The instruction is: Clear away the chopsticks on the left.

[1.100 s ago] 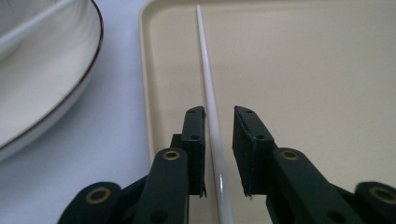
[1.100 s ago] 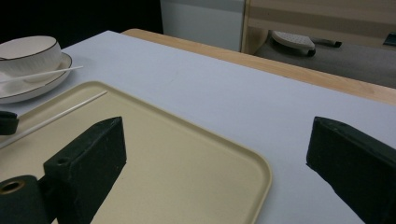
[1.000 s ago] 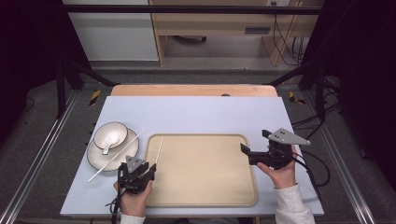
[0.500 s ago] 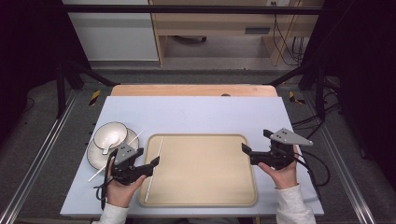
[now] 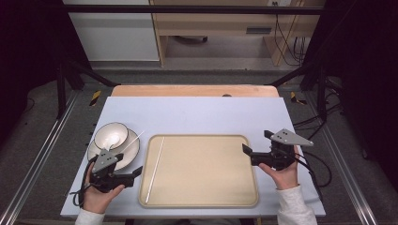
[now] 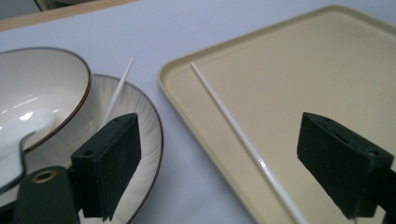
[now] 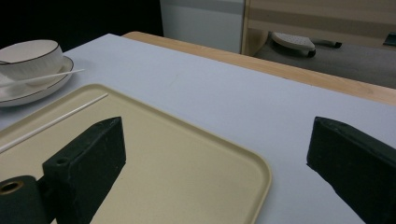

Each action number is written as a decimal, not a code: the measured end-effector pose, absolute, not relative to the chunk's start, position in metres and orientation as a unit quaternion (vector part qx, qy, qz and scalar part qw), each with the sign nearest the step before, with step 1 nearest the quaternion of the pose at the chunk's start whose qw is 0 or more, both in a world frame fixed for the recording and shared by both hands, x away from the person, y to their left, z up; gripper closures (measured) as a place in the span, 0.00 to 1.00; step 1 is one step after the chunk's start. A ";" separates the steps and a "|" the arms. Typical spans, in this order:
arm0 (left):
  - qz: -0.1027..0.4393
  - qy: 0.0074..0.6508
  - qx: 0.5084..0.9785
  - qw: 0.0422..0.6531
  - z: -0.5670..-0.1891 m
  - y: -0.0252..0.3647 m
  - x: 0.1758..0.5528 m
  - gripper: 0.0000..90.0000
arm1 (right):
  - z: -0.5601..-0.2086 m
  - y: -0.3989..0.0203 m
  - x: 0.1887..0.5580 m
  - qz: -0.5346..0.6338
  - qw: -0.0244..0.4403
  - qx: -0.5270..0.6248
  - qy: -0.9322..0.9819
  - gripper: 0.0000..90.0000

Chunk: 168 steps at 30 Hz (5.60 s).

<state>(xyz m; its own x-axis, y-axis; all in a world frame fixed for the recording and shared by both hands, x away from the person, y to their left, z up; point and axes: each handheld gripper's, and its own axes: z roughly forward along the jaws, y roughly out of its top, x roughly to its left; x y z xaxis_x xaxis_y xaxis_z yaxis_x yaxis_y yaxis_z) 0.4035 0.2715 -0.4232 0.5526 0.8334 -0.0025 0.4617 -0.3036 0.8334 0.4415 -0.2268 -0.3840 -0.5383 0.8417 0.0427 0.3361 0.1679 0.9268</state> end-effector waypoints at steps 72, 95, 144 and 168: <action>0.202 0.454 0.825 0.269 -0.456 0.321 0.458 0.92 | -0.392 -0.218 0.448 0.484 0.240 0.406 0.737 0.05; 0.217 0.458 0.805 0.307 -0.432 0.303 0.443 0.93 | -0.389 -0.221 0.445 0.488 0.246 0.406 0.732 0.06; 0.249 0.527 0.715 0.387 -0.423 0.205 0.402 0.93 | -0.384 -0.226 0.440 0.499 0.250 0.407 0.723 0.06; 0.238 0.540 0.709 0.386 -0.467 0.161 0.397 0.93 | -0.388 -0.221 0.443 0.490 0.247 0.406 0.731 0.06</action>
